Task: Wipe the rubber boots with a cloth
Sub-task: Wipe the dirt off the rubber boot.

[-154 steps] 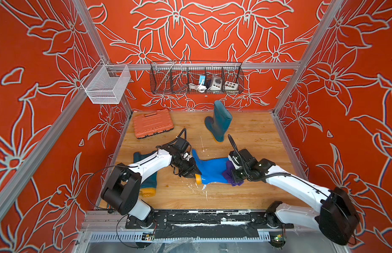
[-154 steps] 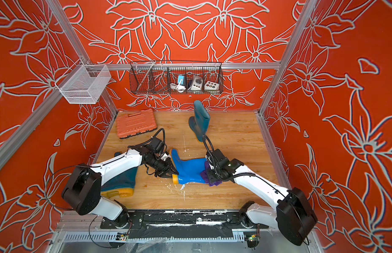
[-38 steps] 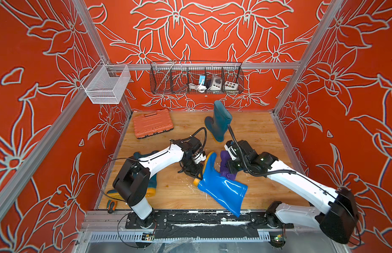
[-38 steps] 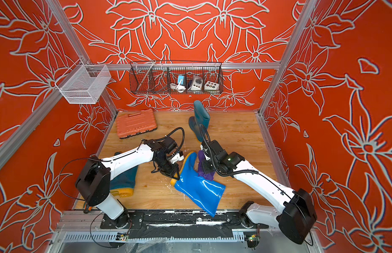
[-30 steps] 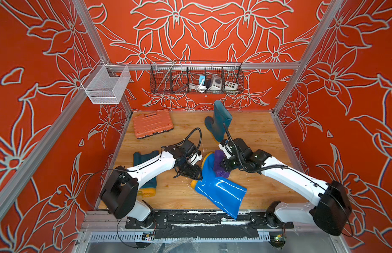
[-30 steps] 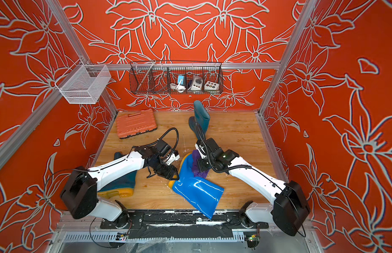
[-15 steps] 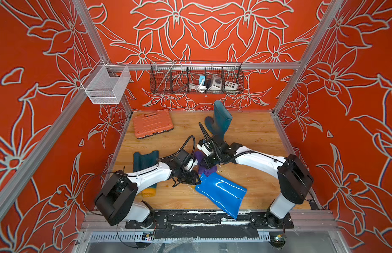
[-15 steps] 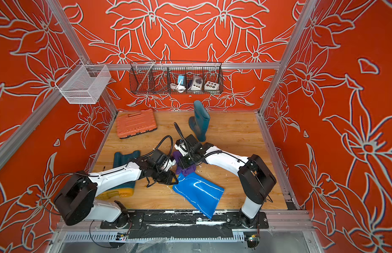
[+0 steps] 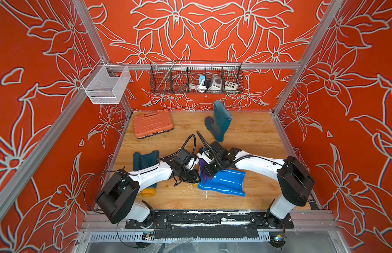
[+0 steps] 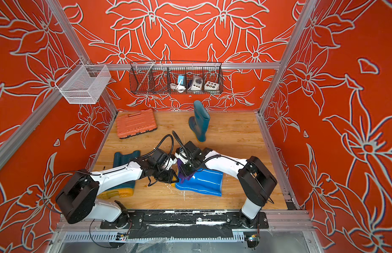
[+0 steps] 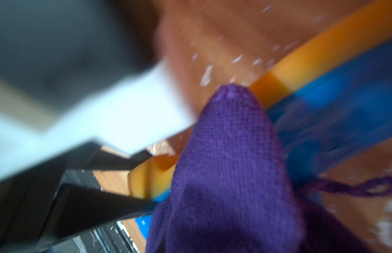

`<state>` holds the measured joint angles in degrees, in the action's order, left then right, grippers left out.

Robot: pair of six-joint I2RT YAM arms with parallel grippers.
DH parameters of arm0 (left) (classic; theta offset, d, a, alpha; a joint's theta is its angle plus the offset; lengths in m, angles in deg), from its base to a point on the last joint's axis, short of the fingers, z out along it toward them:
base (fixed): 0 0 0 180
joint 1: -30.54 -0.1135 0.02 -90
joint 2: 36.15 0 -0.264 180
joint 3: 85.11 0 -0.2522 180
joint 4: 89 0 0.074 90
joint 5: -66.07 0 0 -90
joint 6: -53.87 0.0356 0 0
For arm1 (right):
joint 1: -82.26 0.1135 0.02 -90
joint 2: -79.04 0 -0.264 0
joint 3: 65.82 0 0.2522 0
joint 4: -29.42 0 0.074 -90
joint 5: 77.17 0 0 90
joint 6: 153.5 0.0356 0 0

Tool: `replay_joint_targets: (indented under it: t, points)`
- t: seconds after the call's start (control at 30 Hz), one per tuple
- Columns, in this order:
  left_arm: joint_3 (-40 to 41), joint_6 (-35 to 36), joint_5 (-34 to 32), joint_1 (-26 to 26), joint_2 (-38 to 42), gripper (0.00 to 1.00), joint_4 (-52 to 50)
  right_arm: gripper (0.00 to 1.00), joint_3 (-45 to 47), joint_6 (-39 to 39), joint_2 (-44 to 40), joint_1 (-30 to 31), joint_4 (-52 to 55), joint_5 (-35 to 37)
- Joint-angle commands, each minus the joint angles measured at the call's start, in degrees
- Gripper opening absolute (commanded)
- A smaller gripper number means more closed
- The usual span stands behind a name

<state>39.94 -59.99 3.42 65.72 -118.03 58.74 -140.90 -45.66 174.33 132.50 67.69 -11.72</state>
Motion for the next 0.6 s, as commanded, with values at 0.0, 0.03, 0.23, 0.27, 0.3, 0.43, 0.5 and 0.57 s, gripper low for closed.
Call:
replay_joint_targets:
  t: [0.0, 0.03, 0.23, 0.27, 0.3, 0.43, 0.5, 0.57]
  points:
    - [-0.4, -0.1, 0.7, -0.2, 0.4, 0.0, 0.6, 0.0, 0.4, -1.8, -0.9, -0.8, 0.8, -1.2]
    - [-0.2, -0.3, 0.8, -0.2, 0.5, 0.0, 0.9, 0.0, -1.2, -2.1, -0.1, -2.4, 1.7, 0.4]
    - [0.3, -0.7, 1.2, -0.2, 0.8, 0.0, 1.5, 0.0, -18.4, -4.9, 10.3, -9.1, 11.1, 11.0]
    - [0.3, -0.6, 1.1, -0.2, 0.9, 0.0, 1.4, 0.0, -21.0, -5.3, 12.0, -9.7, 12.2, 11.2]
    - [0.3, -0.7, 1.0, -0.2, 1.1, 0.0, 1.3, 0.0, -22.8, -5.8, 13.4, -9.7, 13.3, 11.8]
    - [1.0, -0.9, 0.5, -0.2, 1.9, 0.0, 1.4, 0.0, -22.2, -6.2, 13.7, -9.2, 13.7, 10.2]
    - [1.5, -1.3, 0.2, -0.2, 2.3, 0.0, 1.8, 0.0, -18.3, -5.6, 11.9, -7.7, 12.9, 8.5]
    - [1.9, -1.7, 0.4, -0.2, 2.4, 0.0, 2.5, 0.0, -13.8, -4.7, 9.5, -4.9, 11.9, 6.7]
